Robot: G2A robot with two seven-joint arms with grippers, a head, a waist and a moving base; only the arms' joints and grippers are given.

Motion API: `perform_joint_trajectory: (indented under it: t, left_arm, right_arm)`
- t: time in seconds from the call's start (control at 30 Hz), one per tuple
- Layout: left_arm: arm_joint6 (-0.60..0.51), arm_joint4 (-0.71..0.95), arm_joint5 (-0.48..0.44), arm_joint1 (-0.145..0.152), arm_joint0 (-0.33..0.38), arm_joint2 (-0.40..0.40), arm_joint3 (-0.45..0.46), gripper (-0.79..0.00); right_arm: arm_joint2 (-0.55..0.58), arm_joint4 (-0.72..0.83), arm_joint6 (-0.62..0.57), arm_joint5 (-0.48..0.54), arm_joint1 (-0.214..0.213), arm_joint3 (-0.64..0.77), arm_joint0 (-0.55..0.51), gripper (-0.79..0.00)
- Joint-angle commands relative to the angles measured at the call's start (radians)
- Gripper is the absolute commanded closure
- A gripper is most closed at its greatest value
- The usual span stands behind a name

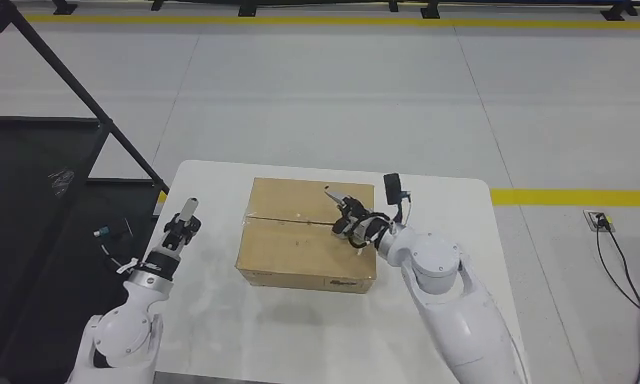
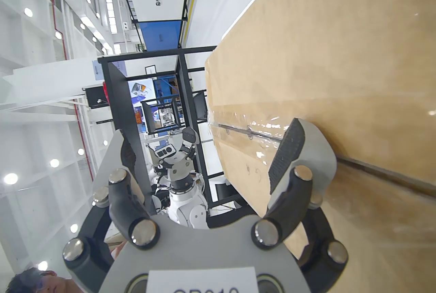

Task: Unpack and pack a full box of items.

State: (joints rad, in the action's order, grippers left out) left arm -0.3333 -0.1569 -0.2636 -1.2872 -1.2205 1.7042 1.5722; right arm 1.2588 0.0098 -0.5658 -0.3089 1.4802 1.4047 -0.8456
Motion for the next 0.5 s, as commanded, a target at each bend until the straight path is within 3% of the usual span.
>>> perform_joint_trajectory:
  t: [0.0, 0.47]
  left_arm:
    - [-0.001, -0.001, 0.001, 0.001, 0.004, -0.004, -0.001, -0.785]
    - [-0.006, -0.010, 0.007, 0.010, 0.030, -0.025, -0.014, -0.785]
  right_arm:
    - [0.026, 0.005, 0.001, 0.004, -0.006, 0.005, -0.015, -0.785]
    - [0.105, 0.065, 0.029, 0.069, -0.026, 0.017, -0.081, -0.785]
